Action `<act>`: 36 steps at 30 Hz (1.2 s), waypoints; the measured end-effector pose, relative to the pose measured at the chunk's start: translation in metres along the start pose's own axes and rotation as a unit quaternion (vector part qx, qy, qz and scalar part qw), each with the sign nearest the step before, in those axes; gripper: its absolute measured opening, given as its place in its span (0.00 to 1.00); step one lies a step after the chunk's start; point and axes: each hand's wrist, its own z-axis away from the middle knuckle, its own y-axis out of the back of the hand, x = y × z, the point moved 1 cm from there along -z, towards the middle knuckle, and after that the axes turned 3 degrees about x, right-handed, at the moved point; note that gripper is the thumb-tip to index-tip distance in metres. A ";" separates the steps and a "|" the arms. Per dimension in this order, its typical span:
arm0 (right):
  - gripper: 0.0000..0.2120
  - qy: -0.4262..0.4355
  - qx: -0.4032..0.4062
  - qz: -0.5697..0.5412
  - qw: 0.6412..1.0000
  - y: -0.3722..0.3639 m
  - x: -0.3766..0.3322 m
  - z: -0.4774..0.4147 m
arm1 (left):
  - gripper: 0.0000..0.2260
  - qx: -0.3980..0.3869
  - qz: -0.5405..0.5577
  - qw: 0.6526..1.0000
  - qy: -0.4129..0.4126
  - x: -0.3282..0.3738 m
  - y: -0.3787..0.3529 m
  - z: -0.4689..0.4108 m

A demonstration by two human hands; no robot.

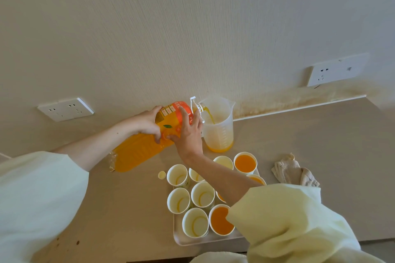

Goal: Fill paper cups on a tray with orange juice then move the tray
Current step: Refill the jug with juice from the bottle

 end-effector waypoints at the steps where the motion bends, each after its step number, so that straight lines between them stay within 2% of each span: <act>1: 0.43 0.000 0.000 0.001 1.000 0.000 0.000 0.000 | 0.55 -0.001 0.001 1.000 0.000 0.000 0.000 0.000; 36: 0.43 -0.002 0.006 0.000 1.000 -0.003 0.002 0.000 | 0.56 -0.004 -0.001 1.000 0.000 -0.003 0.000 -0.001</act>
